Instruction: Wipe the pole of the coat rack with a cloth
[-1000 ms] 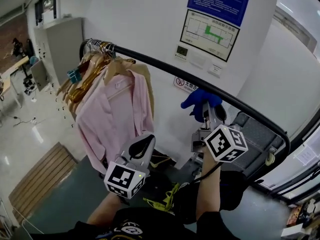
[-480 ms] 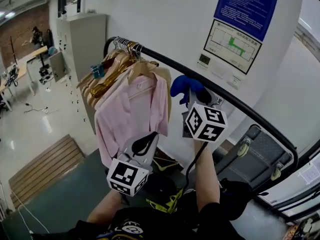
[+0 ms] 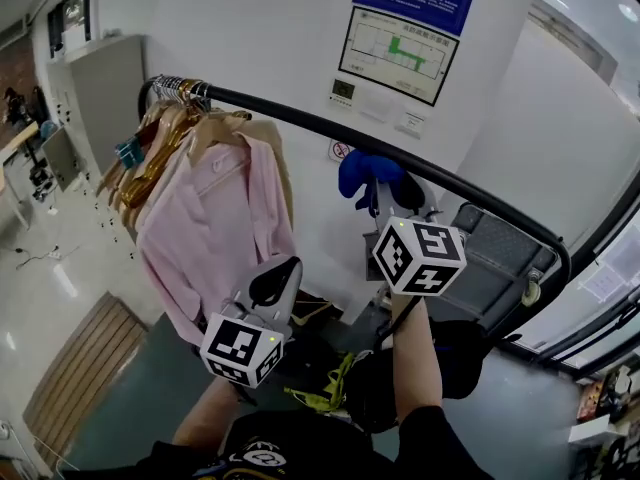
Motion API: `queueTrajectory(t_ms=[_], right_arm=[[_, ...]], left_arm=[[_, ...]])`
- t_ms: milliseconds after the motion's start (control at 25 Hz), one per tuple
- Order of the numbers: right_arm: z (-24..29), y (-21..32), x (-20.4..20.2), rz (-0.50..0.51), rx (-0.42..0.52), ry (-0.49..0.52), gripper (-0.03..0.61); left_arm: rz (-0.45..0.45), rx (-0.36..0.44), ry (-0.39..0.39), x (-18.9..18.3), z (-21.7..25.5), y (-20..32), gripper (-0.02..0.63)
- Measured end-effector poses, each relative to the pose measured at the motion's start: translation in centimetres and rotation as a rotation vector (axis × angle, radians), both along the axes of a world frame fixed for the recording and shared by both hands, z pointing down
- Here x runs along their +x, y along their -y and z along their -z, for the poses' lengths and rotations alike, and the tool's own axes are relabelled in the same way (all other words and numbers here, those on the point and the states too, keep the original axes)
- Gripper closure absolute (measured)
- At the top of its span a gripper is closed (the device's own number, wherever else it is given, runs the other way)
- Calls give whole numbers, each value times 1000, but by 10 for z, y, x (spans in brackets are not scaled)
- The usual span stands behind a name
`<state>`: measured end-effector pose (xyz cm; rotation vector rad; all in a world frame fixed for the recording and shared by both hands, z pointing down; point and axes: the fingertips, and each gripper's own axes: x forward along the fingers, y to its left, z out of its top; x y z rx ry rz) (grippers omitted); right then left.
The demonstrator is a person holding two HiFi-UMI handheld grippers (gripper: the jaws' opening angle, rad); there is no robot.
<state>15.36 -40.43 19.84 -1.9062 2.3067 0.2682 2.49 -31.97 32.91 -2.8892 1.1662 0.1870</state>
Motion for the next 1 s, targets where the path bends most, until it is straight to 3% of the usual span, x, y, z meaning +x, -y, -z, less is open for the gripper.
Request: queueTrajectory(t_ms=[280,560,760,1000], right_arm=[[2,-62,85,-187,20,28,511],[5,-132,177,-383,41,74,511],[7,-162,213,-464,54,99,511],[6,-145,195,-425,62,99,512]], left_arm=[[-201,-33,-3,66,-10,-19,609],[-336,-41,5,117,-14,-43,609],[-370,-49,12,133,-16,-50,609],[-310,-53,-3,116,-14,-43,609]])
